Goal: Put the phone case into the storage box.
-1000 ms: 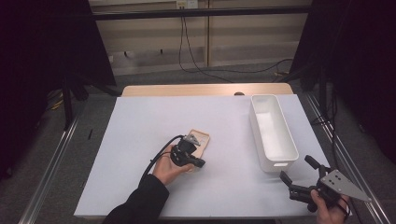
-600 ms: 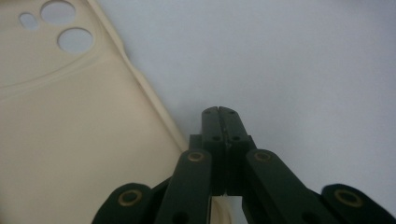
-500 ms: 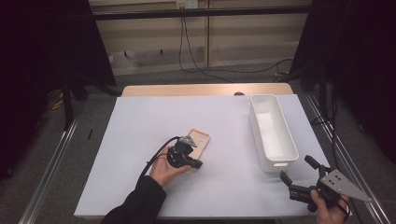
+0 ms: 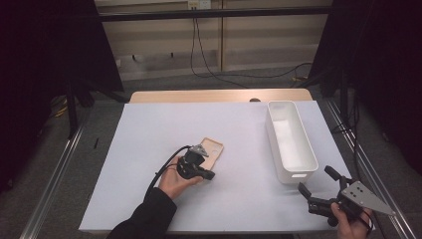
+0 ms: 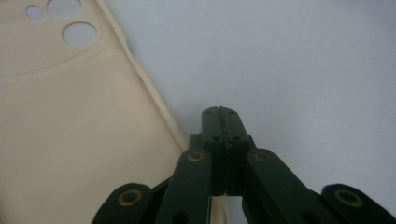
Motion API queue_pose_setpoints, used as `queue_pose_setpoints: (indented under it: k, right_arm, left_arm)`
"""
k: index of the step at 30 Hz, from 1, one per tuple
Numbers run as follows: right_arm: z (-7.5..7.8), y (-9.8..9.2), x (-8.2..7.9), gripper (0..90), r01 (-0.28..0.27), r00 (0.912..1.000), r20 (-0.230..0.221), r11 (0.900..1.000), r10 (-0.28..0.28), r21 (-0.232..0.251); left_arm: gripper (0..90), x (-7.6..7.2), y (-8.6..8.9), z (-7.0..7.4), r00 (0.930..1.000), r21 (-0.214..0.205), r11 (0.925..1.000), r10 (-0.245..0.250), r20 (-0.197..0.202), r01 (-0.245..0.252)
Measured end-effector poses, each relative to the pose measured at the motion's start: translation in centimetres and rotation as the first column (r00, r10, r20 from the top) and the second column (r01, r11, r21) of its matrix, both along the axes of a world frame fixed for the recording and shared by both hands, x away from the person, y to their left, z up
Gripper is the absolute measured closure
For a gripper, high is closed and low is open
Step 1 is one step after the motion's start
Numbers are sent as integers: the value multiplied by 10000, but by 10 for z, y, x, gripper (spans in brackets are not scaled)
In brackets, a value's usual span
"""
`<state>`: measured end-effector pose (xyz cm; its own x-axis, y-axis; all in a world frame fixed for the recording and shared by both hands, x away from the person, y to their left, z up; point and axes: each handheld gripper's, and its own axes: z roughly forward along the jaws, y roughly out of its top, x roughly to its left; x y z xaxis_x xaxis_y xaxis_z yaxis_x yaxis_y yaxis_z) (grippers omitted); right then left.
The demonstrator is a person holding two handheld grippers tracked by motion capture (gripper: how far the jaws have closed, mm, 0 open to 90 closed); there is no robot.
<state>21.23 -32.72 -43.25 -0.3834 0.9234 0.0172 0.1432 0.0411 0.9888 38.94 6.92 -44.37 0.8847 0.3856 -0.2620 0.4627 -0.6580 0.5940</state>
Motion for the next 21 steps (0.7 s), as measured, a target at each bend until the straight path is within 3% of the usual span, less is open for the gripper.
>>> queue_pose_setpoints:
  k: [12, 21]
  right_arm:
    - [0, 0, 0, 0, -13, 10000, 3, 10000, 13, -17]
    - [0, 0, 0, 0, -14, 10000, 1, 10000, 14, -13]
  left_arm:
    - [900, -2, 3, 0, 9998, -50, 9999, -91, 169, 92]
    - [885, -5, 3, 7, 9982, -681, 9972, -256, 546, 293]
